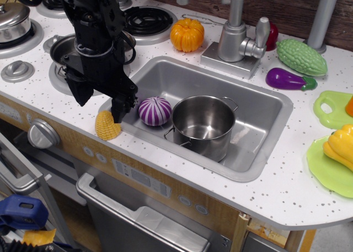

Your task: Put corn in pot which is in sink

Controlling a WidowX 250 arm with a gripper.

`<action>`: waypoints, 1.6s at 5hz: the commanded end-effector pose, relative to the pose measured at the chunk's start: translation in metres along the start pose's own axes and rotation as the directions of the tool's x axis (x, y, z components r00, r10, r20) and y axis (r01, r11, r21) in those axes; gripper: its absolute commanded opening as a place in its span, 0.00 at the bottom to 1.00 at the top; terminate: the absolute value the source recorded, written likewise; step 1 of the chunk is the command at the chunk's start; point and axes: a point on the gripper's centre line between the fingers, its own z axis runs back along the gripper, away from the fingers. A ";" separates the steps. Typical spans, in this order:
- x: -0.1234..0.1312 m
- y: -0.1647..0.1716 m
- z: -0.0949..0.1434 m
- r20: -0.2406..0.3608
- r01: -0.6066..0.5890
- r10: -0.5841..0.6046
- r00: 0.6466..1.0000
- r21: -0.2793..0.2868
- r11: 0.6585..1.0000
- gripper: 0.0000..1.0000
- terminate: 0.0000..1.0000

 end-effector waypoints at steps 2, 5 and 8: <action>0.002 0.001 -0.008 -0.002 0.002 -0.002 1.000 -0.033 0.999 1.00 0.00; 0.012 0.005 -0.034 0.047 0.020 -0.016 0.999 -0.082 0.996 0.00 0.00; 0.029 -0.008 0.001 0.070 0.003 0.001 0.998 -0.060 0.998 0.00 0.00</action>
